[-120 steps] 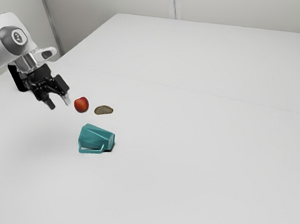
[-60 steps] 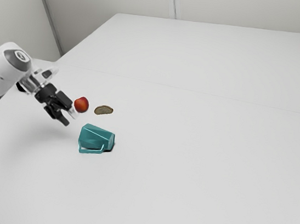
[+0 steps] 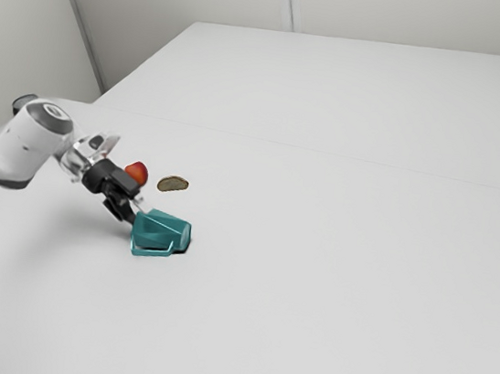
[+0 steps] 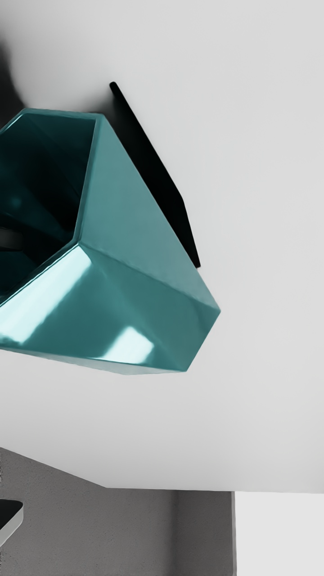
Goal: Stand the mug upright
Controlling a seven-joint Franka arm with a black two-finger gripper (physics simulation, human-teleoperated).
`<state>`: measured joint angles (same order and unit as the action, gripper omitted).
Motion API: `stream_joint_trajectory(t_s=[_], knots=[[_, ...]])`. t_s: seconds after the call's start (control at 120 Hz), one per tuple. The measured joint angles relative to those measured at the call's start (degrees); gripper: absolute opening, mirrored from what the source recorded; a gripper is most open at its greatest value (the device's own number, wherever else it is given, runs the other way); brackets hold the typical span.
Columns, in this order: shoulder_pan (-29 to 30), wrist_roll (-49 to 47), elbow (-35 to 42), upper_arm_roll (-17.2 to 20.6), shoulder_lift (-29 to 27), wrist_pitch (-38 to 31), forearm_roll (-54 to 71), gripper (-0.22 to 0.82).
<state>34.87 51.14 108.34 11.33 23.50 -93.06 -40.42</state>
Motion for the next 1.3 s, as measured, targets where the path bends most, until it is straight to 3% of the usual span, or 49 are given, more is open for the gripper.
stream_joint_trajectory(t_s=[0.133,0.392,0.617,0.867,1.0,1.3], knots=[[0.16,1.02,0.30,0.01,0.87,1.04,-1.08,0.53],[0.41,2.44,0.25,0.06,1.57,1.81,-1.54,0.16],[-0.09,3.31,0.06,0.23,1.28,1.94,-1.72,-0.07],[-0.18,4.00,0.04,0.70,0.57,1.67,-1.69,-0.15],[-0.42,4.16,1.09,1.61,-2.95,0.81,-0.88,-0.16],[-1.27,2.26,4.50,8.29,-13.09,-6.07,8.09,-0.18]])
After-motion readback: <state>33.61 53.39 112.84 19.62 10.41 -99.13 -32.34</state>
